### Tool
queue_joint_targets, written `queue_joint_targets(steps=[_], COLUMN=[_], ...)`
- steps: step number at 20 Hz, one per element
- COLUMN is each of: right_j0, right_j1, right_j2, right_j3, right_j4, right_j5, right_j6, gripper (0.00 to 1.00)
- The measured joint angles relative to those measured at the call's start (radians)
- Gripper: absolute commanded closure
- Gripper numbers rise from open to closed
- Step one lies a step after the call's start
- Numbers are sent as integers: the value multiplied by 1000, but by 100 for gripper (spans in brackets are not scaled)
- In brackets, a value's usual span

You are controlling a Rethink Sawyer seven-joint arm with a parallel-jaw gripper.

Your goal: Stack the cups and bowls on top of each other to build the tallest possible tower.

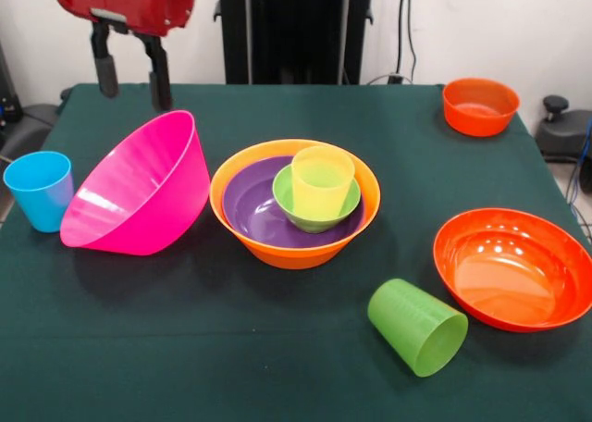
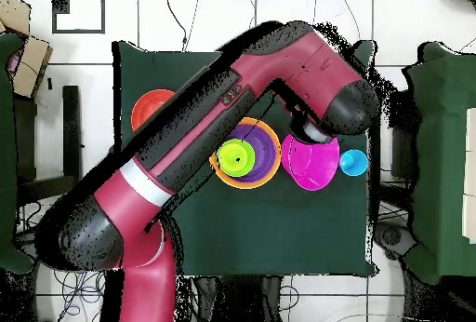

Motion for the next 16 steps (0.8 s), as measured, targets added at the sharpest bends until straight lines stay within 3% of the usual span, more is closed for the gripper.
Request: queue_joint_targets(steps=[8,16], right_j0=[27,30], right_j1=[10,20], right_j2=[46,97], right_j3=[0,4], right_j4=[15,23], right_j5=[142,206], right_j6=[0,0], gripper=[0,0])
